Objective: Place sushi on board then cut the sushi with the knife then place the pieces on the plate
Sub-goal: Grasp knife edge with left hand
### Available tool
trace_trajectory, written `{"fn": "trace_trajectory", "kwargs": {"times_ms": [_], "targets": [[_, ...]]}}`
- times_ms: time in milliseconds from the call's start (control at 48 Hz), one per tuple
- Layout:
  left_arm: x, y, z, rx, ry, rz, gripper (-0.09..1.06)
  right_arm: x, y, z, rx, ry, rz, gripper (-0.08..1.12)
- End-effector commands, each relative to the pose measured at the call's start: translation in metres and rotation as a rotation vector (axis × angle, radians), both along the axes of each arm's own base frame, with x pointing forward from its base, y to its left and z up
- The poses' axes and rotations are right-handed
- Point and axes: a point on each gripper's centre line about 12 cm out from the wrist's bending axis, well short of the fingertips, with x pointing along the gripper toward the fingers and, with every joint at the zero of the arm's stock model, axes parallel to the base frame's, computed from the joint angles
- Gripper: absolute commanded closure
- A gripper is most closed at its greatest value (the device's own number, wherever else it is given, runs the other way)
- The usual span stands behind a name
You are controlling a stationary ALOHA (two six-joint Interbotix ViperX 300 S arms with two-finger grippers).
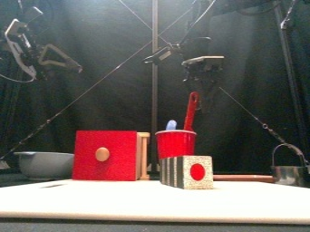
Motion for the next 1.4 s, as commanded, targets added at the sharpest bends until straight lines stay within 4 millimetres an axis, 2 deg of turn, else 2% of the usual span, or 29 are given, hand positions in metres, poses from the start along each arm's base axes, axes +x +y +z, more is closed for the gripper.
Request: {"fn": "trace_trajectory", "kwargs": {"times_ms": [21, 188, 375, 542, 688, 854, 1000, 1396], "targets": [[0.002, 0.001, 0.006, 0.005, -0.019, 0.004, 0.81, 0.000, 0.002, 0.027, -0.044, -0.064, 0.027, 0.10], [0.002, 0.001, 0.006, 0.005, -0.019, 0.004, 0.81, 0.011, 0.003, 0.039, -0.043, -0.084, 0.028, 0.11], [0.002, 0.001, 0.005, 0.001, -0.015, 0.005, 0.81, 0.021, 0.007, 0.031, -0.007, -0.057, 0.041, 0.11], [0.001, 0.001, 0.003, 0.002, -0.012, 0.004, 0.81, 0.022, 0.006, 0.025, 0.008, -0.032, 0.054, 0.12], [0.001, 0.001, 0.003, 0.002, -0.010, 0.004, 0.81, 0.021, 0.006, 0.024, 0.012, -0.021, 0.058, 0.18], [0.002, 0.001, 0.004, 0.003, -0.014, 0.004, 0.81, 0.021, 0.004, 0.017, 0.007, 0.005, 0.058, 0.33], [0.002, 0.001, 0.004, 0.001, -0.014, 0.005, 0.81, 0.022, 0.003, 0.014, 0.005, 0.016, 0.061, 0.41], [0.001, 0.001, 0.003, 0.001, -0.012, 0.005, 0.81, 0.017, 0.001, 0.003, -0.014, 0.055, 0.061, 0.42]]}}
